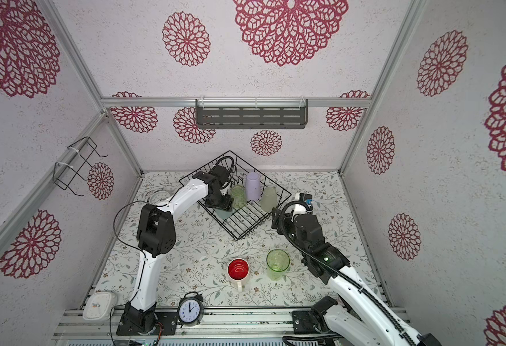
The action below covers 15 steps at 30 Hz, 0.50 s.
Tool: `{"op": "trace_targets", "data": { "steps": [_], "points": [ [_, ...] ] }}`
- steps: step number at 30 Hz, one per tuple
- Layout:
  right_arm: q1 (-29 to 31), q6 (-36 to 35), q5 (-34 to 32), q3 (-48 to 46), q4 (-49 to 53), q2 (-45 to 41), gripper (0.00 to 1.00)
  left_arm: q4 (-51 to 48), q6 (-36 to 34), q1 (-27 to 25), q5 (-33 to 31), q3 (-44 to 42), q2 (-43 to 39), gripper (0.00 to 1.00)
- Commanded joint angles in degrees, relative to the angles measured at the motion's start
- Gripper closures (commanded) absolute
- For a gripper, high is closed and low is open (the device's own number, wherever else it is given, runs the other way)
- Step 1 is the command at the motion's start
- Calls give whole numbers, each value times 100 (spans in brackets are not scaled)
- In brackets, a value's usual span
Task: Load the cups into the dish rack
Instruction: 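Lower the teal cup into the rack with the left gripper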
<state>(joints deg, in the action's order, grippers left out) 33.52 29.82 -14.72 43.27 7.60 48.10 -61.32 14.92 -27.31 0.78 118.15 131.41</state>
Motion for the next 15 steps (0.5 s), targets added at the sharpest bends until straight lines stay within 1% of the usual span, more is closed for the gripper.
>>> {"op": "trace_targets", "data": {
  "steps": [1,8,15],
  "points": [
    [-29,55,71,218,-192,24,20,-126,-117,31,28,147,57,24],
    [-29,40,41,221,-207,15,20,16,-99,27,-32,144,16,15],
    [-29,17,23,200,-174,7,20,5,24,32,-69,128,-119,15]
  ]
}}
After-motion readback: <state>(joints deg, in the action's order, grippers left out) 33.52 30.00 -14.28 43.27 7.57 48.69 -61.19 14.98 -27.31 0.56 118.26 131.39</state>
